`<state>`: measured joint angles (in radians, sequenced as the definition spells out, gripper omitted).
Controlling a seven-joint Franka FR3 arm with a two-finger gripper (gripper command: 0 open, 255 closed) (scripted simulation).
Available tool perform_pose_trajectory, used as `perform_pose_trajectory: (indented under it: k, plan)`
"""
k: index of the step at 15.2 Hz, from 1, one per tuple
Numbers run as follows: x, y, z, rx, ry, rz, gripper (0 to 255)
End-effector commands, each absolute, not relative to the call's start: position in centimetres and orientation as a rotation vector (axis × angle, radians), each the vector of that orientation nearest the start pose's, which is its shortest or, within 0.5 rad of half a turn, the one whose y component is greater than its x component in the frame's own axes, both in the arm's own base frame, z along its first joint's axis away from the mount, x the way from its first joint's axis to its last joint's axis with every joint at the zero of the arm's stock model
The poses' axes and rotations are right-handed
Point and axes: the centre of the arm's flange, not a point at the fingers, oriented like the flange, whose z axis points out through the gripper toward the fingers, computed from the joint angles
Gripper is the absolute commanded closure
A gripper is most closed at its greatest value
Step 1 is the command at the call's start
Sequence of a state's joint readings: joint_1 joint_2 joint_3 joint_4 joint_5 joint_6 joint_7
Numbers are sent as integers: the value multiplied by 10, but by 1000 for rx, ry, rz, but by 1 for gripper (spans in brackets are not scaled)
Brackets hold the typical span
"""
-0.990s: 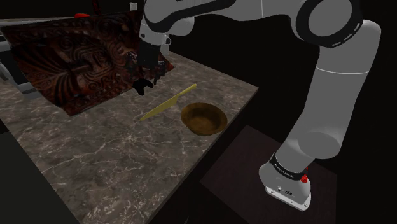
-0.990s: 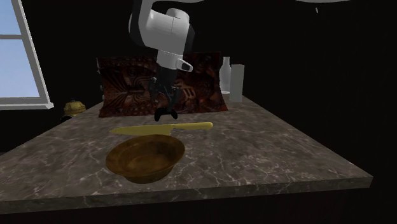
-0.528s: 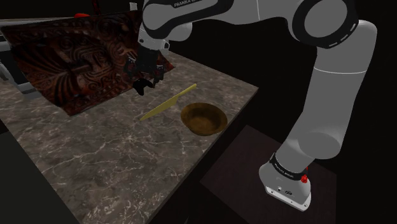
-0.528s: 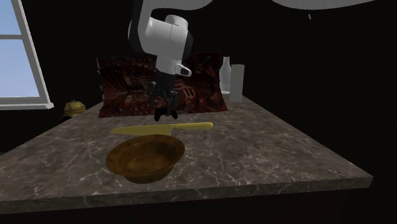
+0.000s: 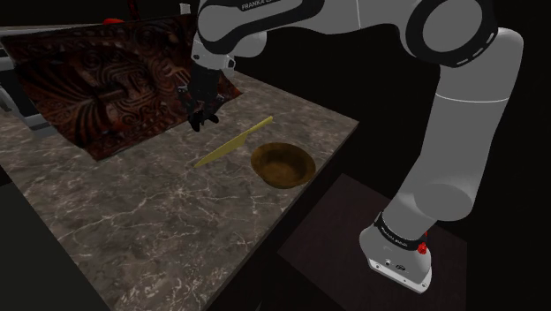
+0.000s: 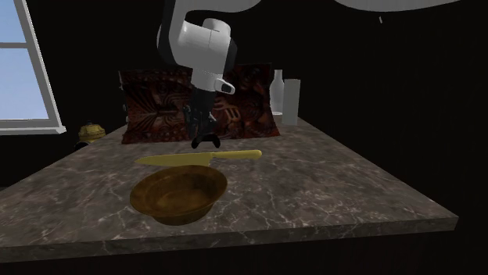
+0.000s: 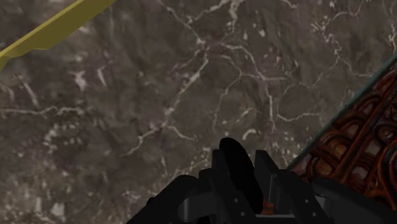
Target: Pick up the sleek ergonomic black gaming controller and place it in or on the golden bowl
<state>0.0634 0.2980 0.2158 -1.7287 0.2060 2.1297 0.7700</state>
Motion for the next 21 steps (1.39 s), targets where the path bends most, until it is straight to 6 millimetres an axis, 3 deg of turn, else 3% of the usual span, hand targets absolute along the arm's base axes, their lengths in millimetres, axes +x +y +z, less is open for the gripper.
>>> perform_pose_trajectory:
  k: [1,5,12,13,14,16,17,21]
  plan:
    - [627,176,424,-2746,858,37,255]
    - [628,176,424,-2746,858,37,255]
    - [628,176,461,-2746,858,37,255]
    - [628,176,456,-2745,857,37,255]
    - [628,176,456,-2745,857,37,0]
    - [603,236,439,-2928,1070,-240,0]
    - [599,246,435,-2956,1108,-292,0]
    - [603,245,414,-2956,1108,-292,0]
